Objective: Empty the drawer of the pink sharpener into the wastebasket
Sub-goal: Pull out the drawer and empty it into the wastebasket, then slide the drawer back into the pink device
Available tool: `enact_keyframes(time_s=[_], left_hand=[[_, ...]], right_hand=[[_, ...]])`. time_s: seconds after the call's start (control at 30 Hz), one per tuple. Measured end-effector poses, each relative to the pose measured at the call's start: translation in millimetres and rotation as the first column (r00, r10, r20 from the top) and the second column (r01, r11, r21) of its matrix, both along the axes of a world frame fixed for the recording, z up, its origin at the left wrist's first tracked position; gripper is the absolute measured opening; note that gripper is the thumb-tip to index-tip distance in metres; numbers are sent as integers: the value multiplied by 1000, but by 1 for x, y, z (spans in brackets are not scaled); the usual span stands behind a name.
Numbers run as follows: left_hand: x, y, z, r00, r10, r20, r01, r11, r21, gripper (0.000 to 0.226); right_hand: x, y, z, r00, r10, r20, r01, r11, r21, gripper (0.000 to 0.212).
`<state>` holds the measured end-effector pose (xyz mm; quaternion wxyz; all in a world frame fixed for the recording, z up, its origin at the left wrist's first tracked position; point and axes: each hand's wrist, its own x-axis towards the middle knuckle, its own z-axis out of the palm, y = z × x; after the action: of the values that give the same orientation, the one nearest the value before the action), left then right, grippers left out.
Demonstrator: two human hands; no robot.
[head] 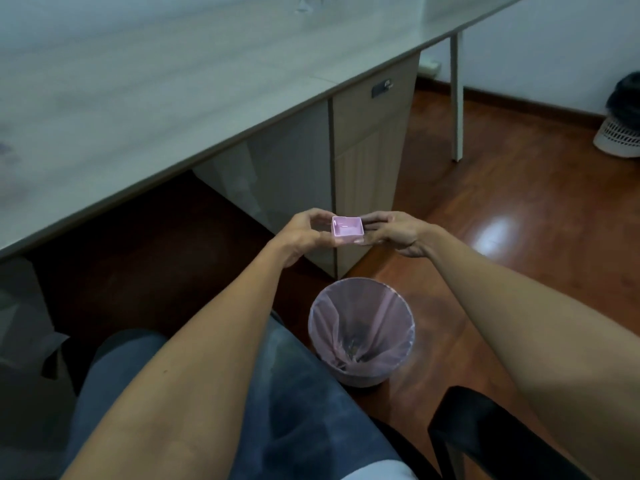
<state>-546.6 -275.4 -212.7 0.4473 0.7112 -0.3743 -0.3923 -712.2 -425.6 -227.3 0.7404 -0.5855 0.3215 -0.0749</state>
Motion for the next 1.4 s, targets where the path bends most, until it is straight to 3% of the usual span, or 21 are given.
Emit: enact_keyframes(time_s=[0.43, 0.63, 0.77, 1.0, 1.23, 1.4], left_hand=[[47, 22, 140, 959, 85, 272, -12, 966, -258, 62], [80, 60, 208, 956, 137, 261, -47, 946, -321, 45], [109, 95, 238, 942, 217, 257, -117, 928, -354, 53], [159, 182, 268, 885, 403, 233, -273, 855, -442, 54], [209, 264, 276, 782, 568, 257, -435, 792, -429, 53], [240, 315, 273, 720, 657, 226, -522, 726, -449, 43]], right_hand=[[49, -1, 149, 962, 146, 230, -93, 969, -230, 48], [97, 28, 217, 922, 245, 298, -148, 938, -313, 55], [141, 53, 249, 872, 365, 326, -239, 899, -367, 52], [229, 120, 286, 762, 553, 336, -393, 808, -439, 50], [306, 195, 294, 669, 665, 333, -512, 736, -443, 46], [358, 229, 282, 725, 603, 332, -464, 785, -412, 57]])
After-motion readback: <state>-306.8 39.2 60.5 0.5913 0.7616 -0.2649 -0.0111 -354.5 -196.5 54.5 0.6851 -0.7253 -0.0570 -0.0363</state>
